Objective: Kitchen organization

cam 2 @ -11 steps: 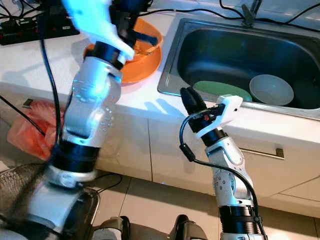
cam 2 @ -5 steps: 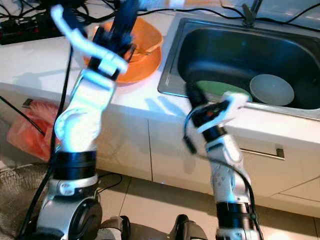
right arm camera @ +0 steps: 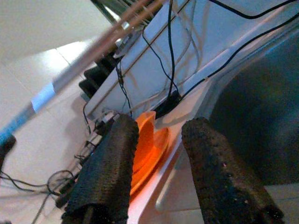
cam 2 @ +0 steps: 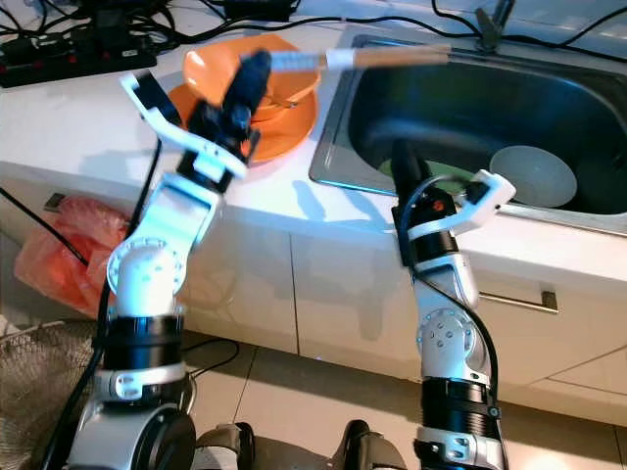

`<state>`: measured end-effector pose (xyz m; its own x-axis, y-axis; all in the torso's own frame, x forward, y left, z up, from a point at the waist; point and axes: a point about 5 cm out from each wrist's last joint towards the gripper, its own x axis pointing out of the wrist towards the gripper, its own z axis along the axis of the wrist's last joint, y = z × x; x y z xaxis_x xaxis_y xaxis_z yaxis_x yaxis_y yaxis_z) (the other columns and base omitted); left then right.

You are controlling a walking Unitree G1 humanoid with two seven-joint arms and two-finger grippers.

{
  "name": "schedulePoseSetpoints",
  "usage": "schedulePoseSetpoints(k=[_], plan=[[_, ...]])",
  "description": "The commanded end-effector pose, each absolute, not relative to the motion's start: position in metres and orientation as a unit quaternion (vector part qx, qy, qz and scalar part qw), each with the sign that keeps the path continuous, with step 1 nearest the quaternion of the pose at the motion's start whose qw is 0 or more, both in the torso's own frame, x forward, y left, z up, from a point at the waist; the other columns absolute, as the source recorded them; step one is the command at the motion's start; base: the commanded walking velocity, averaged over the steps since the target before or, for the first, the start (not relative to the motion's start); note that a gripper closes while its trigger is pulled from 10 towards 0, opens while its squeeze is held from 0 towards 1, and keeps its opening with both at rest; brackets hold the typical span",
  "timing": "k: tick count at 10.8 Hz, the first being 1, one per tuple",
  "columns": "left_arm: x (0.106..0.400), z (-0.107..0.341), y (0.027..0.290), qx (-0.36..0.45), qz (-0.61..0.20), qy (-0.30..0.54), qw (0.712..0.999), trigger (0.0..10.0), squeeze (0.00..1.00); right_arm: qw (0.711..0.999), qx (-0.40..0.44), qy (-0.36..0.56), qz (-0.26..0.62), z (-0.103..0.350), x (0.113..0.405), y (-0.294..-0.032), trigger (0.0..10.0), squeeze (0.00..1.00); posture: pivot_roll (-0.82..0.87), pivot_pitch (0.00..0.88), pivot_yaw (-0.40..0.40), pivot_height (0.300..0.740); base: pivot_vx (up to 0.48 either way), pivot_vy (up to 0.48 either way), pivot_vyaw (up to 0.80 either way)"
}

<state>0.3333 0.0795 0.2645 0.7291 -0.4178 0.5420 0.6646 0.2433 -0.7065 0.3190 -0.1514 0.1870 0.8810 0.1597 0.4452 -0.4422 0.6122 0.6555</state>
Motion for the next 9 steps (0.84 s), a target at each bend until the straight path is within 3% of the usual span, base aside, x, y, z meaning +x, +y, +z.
schedulePoseSetpoints(k=[1, 3, 5, 6, 9], plan=[[0.329, 0.254, 0.065, -0.537, -0.359, -0.097, 0.757, 10.0, 0.00, 0.860, 0.445, -0.187, 0.165, 0.194, 0.320, -0.156, 10.0, 1.00, 0.14, 0.138, -0.008, 0.740, 0.000, 0.000, 0.00], [0.329, 0.249, 0.064, -0.536, -0.358, -0.082, 0.760, 10.0, 0.00, 0.835, 0.487, -0.197, 0.162, 0.197, 0.321, -0.159, 10.0, 1.00, 0.14, 0.137, -0.007, 0.740, 0.000, 0.000, 0.00], [0.329, 0.246, 0.063, -0.537, -0.356, -0.075, 0.761, 10.0, 0.00, 0.829, 0.496, -0.201, 0.164, 0.200, 0.321, -0.160, 10.0, 1.00, 0.14, 0.138, -0.007, 0.740, 0.000, 0.000, 0.00], [0.328, 0.244, 0.061, -0.536, -0.357, -0.070, 0.762, 10.0, 0.00, 0.827, 0.498, -0.201, 0.168, 0.201, 0.323, -0.159, 10.0, 0.00, 0.14, 0.139, -0.007, 0.740, 0.000, 0.000, 0.00], [0.325, 0.238, 0.056, -0.533, -0.357, -0.054, 0.765, 10.0, 0.00, 0.820, 0.503, -0.207, 0.179, 0.208, 0.327, -0.156, 10.0, 0.00, 0.14, 0.145, -0.008, 0.740, 0.000, 0.000, 0.00]])
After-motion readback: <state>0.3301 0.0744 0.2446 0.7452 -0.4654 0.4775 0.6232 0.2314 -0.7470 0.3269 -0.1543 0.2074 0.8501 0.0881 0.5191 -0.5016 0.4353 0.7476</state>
